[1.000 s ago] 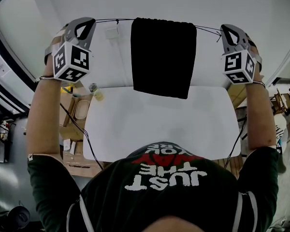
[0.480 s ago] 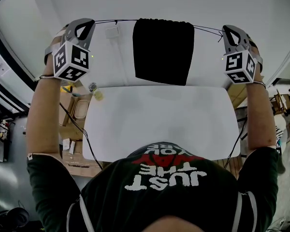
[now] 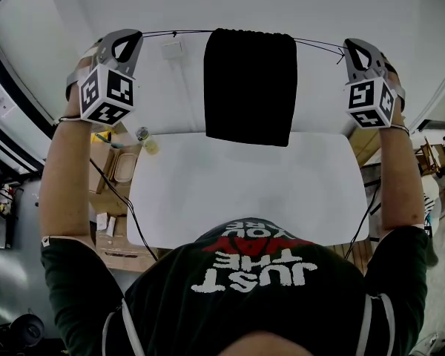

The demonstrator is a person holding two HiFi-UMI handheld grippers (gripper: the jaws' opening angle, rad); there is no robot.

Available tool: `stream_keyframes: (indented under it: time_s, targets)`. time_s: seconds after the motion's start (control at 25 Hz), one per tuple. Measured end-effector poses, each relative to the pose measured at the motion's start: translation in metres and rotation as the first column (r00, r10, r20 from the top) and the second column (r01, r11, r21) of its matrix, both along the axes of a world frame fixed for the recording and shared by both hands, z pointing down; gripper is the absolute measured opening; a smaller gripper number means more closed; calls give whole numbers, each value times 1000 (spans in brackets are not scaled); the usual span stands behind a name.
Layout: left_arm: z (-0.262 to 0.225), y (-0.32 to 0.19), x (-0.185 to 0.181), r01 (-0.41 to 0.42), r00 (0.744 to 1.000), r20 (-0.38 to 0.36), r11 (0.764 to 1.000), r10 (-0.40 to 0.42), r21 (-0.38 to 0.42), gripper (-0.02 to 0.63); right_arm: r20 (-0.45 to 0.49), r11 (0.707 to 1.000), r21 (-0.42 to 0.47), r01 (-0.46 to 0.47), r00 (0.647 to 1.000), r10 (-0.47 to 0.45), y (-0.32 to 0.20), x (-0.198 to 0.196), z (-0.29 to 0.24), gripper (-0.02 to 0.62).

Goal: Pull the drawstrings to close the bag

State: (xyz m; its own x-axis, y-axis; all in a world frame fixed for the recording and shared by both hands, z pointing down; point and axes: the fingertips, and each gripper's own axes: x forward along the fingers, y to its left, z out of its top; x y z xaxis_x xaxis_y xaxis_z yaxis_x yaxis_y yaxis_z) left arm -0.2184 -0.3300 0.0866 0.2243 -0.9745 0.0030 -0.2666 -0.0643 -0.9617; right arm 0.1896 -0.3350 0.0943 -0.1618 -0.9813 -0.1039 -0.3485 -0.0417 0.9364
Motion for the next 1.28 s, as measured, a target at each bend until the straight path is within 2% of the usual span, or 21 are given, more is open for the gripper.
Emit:
stream_keyframes:
  time_s: [1.28]
  targets:
    - [9, -6, -12, 15, 1000, -10, 1000, -16, -27, 0, 6, 1000, -3, -19, 1000, 19, -3, 10, 2, 5]
